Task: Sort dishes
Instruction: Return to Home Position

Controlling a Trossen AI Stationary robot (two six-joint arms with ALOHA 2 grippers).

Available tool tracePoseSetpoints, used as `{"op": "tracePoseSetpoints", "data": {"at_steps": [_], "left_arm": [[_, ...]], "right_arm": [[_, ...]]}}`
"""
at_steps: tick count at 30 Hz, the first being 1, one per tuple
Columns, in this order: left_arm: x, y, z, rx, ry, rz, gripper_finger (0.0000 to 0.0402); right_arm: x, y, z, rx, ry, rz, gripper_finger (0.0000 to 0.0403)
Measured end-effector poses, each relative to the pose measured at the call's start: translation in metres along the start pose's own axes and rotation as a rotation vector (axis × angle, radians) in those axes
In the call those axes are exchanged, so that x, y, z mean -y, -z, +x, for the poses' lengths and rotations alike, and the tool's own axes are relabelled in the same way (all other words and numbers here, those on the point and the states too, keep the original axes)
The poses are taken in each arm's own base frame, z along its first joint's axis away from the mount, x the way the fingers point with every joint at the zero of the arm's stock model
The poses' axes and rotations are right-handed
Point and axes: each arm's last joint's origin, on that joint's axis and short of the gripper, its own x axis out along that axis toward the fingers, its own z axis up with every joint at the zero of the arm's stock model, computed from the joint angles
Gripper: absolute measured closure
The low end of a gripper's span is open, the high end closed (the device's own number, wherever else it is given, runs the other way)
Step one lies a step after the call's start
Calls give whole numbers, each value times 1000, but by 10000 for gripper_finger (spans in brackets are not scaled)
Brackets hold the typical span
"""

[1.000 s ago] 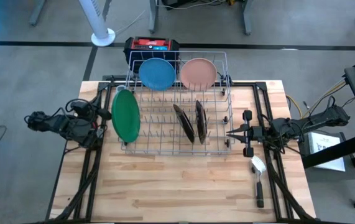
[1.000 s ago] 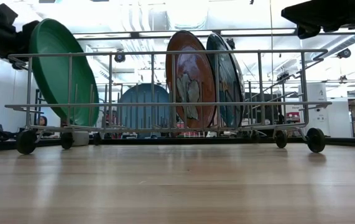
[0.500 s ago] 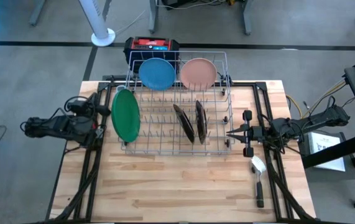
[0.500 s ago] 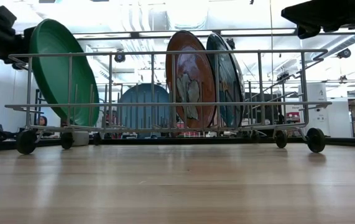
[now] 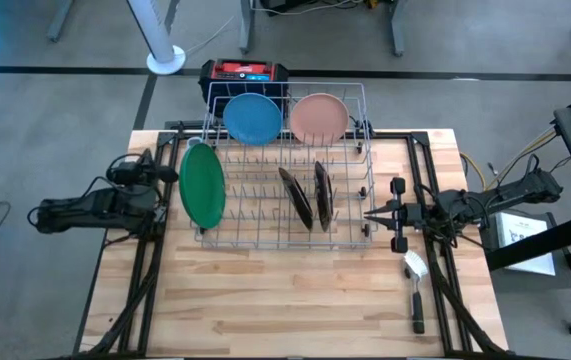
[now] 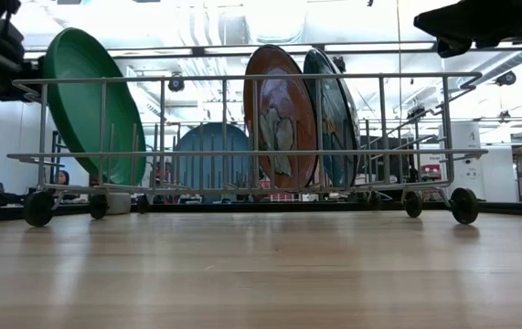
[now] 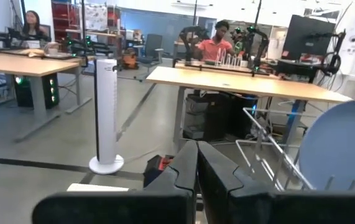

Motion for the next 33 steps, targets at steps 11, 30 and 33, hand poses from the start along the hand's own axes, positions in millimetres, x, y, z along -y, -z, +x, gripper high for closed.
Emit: {"op": "tracePoseSetpoints", "data": {"at_steps": [11, 30, 33], "left_arm": [[5, 30, 0, 0, 1, 75, 402], [6, 33, 0, -11, 13, 73, 401], [7, 33, 0, -28, 33, 65, 401]], "right_arm": [[3, 1, -16, 135, -4, 7, 384], [2, 34, -39, 282, 161, -180, 401], [-1, 42, -36, 198, 146, -185, 401]]}}
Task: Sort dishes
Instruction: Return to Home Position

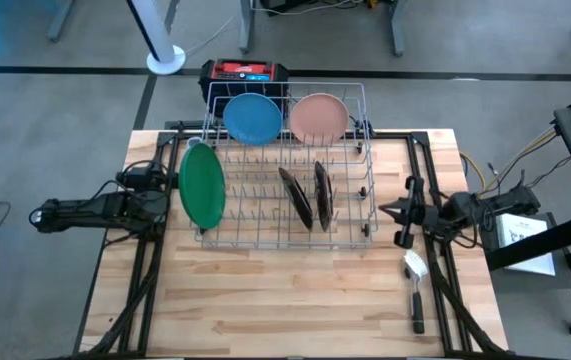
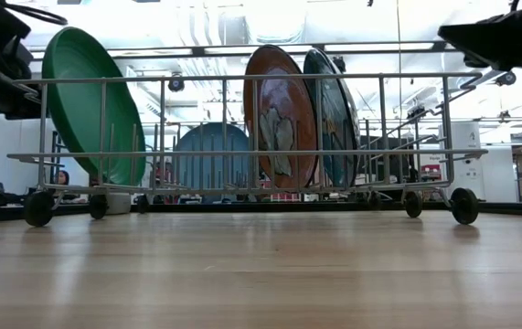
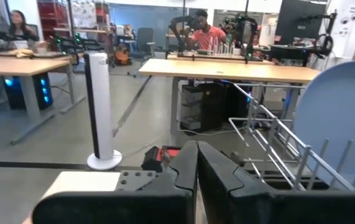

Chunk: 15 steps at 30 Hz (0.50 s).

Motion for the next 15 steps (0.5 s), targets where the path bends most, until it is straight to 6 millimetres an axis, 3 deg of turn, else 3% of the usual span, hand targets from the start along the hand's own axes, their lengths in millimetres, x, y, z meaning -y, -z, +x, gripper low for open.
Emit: {"op": "tracePoseSetpoints", "data": {"at_steps": [15], "left_arm": [[1, 0, 0, -17, 23, -1, 401]], "right_arm": [[0, 1, 0, -14, 6, 20, 400]]}}
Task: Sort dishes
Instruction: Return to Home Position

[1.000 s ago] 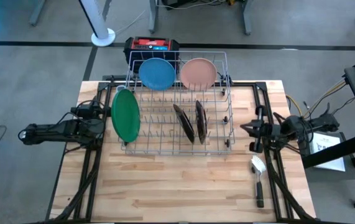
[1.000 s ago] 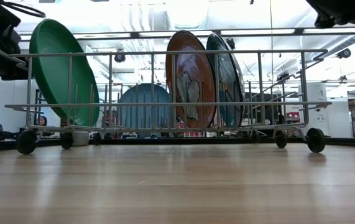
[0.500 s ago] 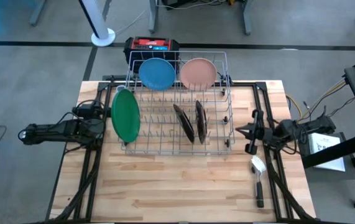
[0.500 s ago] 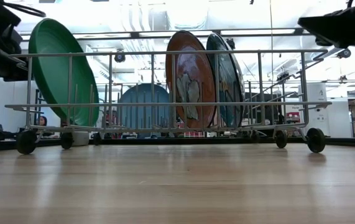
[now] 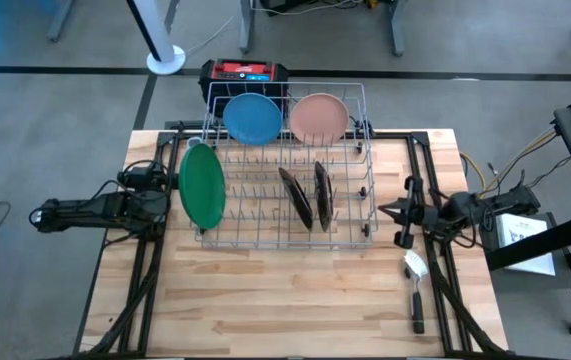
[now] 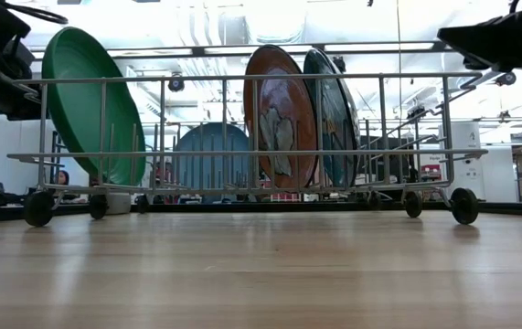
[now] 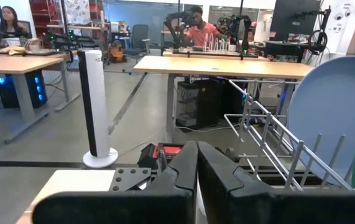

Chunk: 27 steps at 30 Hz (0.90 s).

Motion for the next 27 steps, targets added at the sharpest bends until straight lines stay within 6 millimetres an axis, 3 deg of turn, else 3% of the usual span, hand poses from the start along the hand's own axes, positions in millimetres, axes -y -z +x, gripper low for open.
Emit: {"op": "tracePoseSetpoints", "data": {"at_steps": [27], "left_arm": [[0, 0, 0, 0, 0, 1, 401]], "right_arm": [[-1, 1, 0, -13, -9, 2, 400]]}}
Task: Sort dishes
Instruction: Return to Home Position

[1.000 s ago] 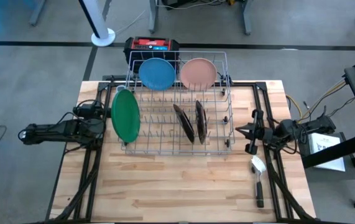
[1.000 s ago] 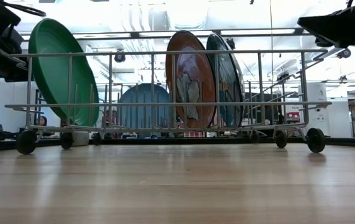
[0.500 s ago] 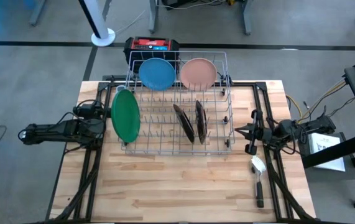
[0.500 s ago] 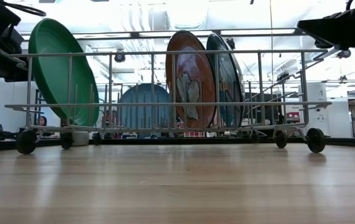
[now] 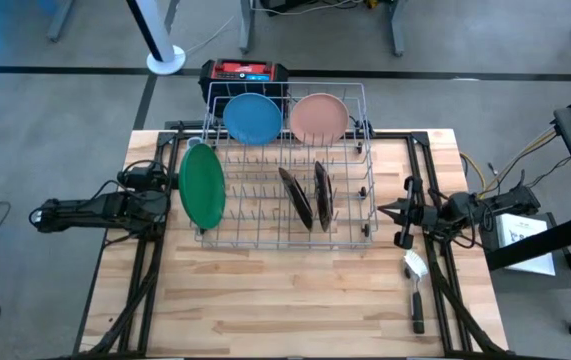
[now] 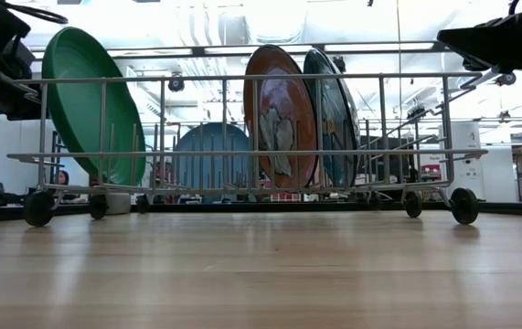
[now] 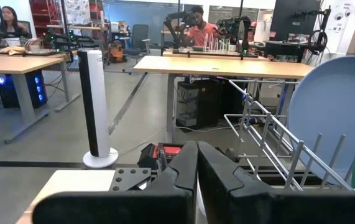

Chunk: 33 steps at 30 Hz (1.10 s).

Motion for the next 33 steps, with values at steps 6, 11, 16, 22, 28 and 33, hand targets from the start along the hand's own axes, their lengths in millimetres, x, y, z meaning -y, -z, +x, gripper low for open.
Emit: {"op": "tracePoseSetpoints", "data": {"at_steps": [6, 11, 16, 22, 28, 33], "left_arm": [[0, 0, 0, 0, 0, 0, 401], [0, 0, 0, 0, 0, 0, 401], [0, 0, 0, 0, 0, 0, 401], [0, 0, 0, 0, 0, 0, 401], [0, 0, 0, 0, 0, 0, 401], [0, 0, 0, 0, 0, 0, 401]], "right_arm": [[0, 0, 0, 0, 0, 0, 400], [1, -1, 0, 6, 8, -70, 400], [0, 5, 0, -51, 1, -11, 400], [2, 15, 0, -150, 32, 129, 400], [4, 20, 0, -191, 68, 231, 400], [4, 20, 0, -189, 69, 231, 401]]}}
